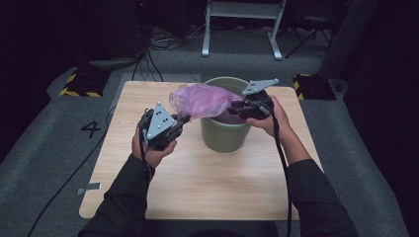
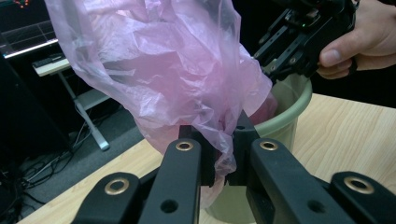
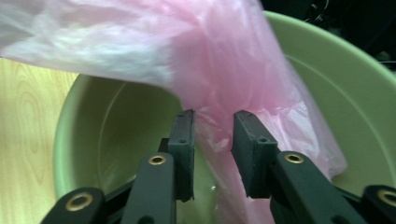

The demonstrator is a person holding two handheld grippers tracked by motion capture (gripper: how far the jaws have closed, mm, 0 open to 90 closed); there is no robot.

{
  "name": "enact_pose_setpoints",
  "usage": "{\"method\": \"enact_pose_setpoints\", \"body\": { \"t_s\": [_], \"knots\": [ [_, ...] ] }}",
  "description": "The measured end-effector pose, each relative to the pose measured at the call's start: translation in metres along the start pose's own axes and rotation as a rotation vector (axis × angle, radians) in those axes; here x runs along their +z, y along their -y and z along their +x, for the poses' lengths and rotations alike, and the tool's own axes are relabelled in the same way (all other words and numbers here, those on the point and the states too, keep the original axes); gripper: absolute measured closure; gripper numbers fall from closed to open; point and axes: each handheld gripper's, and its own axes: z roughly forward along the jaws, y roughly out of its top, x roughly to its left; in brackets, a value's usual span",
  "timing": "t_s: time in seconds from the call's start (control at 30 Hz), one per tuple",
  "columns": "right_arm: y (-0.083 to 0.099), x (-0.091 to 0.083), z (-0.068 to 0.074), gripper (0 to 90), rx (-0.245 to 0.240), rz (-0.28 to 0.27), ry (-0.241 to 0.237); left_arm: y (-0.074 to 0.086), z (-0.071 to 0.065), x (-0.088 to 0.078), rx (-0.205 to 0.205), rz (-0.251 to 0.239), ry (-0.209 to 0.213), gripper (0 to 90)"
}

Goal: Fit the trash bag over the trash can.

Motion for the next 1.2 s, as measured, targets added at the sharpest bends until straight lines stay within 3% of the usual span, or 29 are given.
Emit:
{"method": "enact_pose_setpoints", "body": {
  "t_s": [0.2, 0.37, 0.5, 0.73, 0.97, 1.2],
  "knots": [
    [0.005, -0.013, 0.006, 39.4, -0.013, -0.018, 0.028, -0.006, -0.009, 0.011, 0.032, 0.024, 0.017, 85.1],
    [0.011, -0.037, 0.012, 31.2, -0.029, -0.092, 0.035, -0.005, -0.016, 0.022, 0.045, 0.048, 0.029, 85.0],
    [0.011, -0.052, 0.020, 30.1, -0.062, -0.141, 0.043, -0.001, -0.020, 0.030, 0.046, 0.070, 0.037, 85.0],
    [0.006, -0.066, 0.043, 30.4, -0.134, -0.212, 0.002, 0.004, -0.025, 0.043, 0.052, 0.100, 0.043, 84.8],
    [-0.004, -0.063, 0.065, 31.7, -0.193, -0.253, -0.035, 0.007, -0.031, 0.052, 0.044, 0.103, 0.047, 83.6],
    [-0.006, -0.054, 0.075, 38.3, -0.193, -0.272, -0.064, 0.010, -0.036, 0.051, 0.052, 0.091, 0.075, 77.9]
  ]
}}
